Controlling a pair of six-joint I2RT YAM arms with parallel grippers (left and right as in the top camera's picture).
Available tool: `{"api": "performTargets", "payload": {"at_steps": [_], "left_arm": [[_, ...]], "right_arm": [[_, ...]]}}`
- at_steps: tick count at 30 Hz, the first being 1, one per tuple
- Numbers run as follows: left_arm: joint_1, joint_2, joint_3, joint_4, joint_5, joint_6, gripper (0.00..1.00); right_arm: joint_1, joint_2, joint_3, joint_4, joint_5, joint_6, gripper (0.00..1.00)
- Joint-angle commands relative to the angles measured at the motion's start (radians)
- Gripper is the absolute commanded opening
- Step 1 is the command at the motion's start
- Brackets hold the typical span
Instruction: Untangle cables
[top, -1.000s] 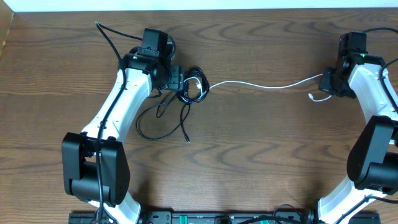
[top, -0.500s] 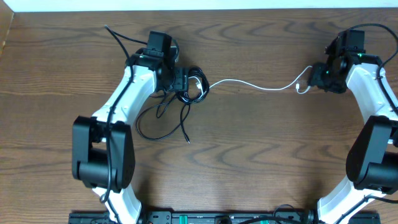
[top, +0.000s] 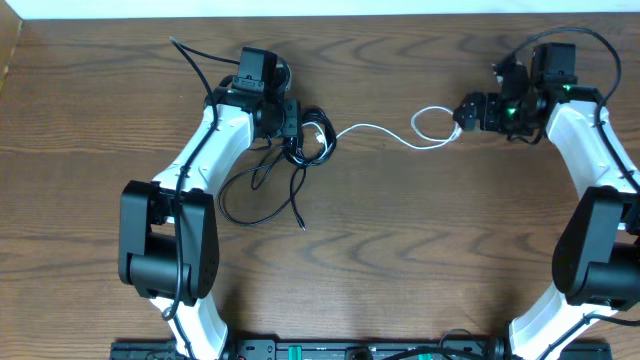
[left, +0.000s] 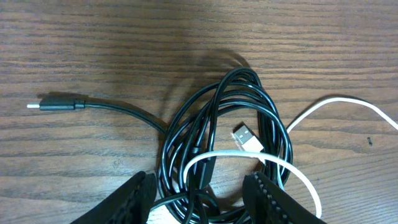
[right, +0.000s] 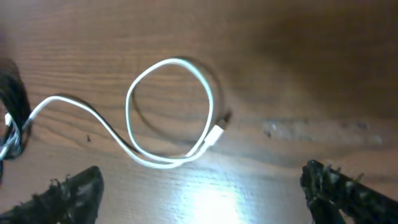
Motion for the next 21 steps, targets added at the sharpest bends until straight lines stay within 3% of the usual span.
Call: {"api": "performTargets", "payload": {"at_steps": [1, 5, 9, 19, 21], "left_arm": [[0.004, 0.007, -0.005, 0.002, -0.013, -0.001, 0.51], [0.004, 0.021, -0.005, 0.002, -0.082, -0.002, 0.51], [0.005, 0.049, -0.005, 0.003, -0.101, -0.002, 0.51], [0.027, 0.178, -0.005, 0.062, 0.008, -0.010, 0.51], [0.031, 0.186, -0.005, 0.061, 0.009, -0.010, 0.35]], "right_arm": [[0.005, -0.002, 0.000, 0.053, -0.026, 0.003, 0.99], [0.019, -0.002, 0.000, 0.122, -0.087, 0.092, 0.99], [0.056, -0.002, 0.000, 0.126, -0.239, 0.092, 0.99], [0.222, 0.000, 0.000, 0.117, -0.209, 0.068, 0.99], [0.259, 0.000, 0.000, 0.116, -0.194, 0.069, 0.98]]}}
